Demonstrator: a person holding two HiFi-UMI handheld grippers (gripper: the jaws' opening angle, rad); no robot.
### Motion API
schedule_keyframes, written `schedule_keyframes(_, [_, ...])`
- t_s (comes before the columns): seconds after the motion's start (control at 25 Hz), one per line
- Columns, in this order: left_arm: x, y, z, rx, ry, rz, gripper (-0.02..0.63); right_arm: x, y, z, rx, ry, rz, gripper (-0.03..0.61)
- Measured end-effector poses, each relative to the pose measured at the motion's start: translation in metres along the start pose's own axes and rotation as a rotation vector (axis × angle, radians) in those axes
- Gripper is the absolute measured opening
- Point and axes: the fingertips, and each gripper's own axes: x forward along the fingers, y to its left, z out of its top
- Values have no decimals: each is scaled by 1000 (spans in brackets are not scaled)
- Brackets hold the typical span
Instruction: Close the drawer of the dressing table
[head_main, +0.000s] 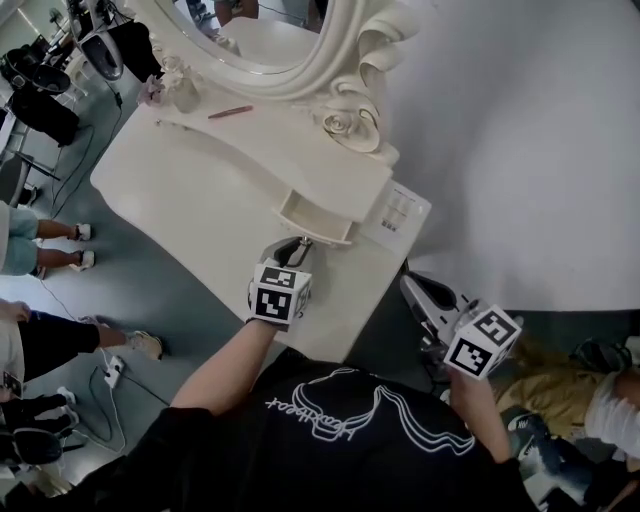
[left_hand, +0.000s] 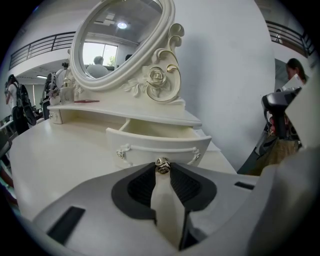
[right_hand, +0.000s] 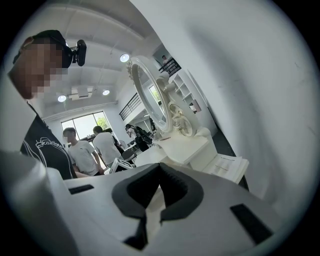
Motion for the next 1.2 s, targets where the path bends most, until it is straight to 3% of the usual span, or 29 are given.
schedule_keyframes(0.8, [2,5,16,-2,-55,49,94,-3,-8,1,1,-2,9,3])
schedule_keyframes(1.2, [23,7,31,2,-36,33,94,-8,-17,1,11,-5,-12,3])
